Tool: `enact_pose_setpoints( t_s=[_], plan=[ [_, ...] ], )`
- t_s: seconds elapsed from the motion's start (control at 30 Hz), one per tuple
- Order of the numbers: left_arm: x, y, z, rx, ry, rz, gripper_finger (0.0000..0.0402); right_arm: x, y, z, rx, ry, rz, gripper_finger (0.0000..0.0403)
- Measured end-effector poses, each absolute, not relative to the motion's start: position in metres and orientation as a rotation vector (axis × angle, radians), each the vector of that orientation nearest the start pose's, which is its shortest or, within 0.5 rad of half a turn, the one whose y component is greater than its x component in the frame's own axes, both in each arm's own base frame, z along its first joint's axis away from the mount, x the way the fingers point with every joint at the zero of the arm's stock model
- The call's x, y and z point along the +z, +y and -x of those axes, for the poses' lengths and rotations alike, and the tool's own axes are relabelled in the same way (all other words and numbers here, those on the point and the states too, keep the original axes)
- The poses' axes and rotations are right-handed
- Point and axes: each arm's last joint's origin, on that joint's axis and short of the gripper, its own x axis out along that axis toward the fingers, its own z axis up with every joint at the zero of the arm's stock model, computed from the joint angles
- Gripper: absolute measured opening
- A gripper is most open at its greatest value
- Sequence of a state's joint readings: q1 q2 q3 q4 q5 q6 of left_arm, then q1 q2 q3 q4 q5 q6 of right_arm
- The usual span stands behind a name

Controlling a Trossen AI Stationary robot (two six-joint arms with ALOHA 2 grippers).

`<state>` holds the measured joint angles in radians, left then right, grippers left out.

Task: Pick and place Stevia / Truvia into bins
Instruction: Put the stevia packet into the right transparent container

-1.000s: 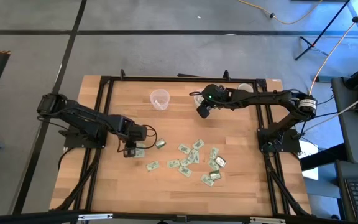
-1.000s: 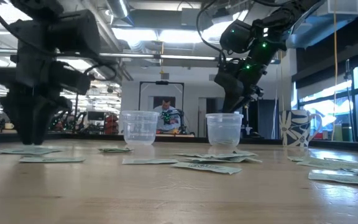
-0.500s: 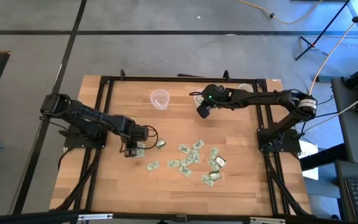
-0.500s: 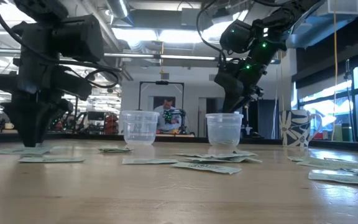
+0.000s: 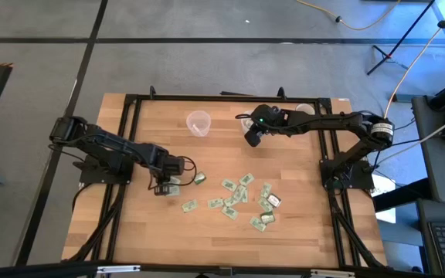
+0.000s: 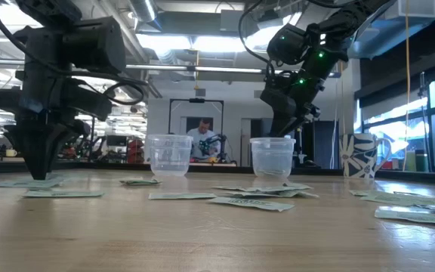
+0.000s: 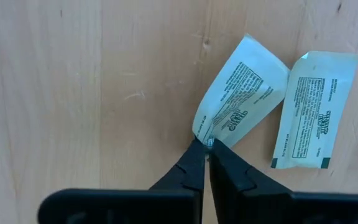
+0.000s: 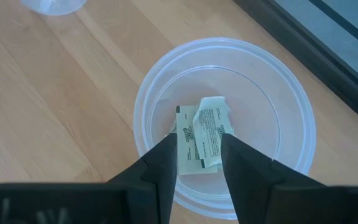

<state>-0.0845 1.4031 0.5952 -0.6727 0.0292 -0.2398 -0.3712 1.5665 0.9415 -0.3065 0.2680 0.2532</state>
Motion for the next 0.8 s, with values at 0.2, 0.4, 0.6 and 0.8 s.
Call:
enact_pose_setpoints(
  t_s=[0.2, 0.4, 0.6, 0.8],
  plan=[
    [0.139, -0.016, -0.193, 0.100, 1.447, 0.139, 0.0007, 0.203, -0.121, -0.289, -0.729, 0.837, -0.267, 0.0127],
    [0.150, -0.013, -0.191, 0.181, 1.362, 0.053, 0.0006, 0.220, -0.120, -0.298, -0.712, 0.791, -0.199, 0.0127],
    [0.162, -0.008, -0.190, 0.286, 1.262, -0.103, 0.0006, 0.228, -0.102, -0.312, -0.546, 0.751, -0.061, 0.0127],
    [0.179, -0.001, -0.204, 0.466, 1.016, -0.354, 0.0008, 0.238, -0.078, -0.328, -0.338, 0.621, -0.041, 0.0127]
  ],
)
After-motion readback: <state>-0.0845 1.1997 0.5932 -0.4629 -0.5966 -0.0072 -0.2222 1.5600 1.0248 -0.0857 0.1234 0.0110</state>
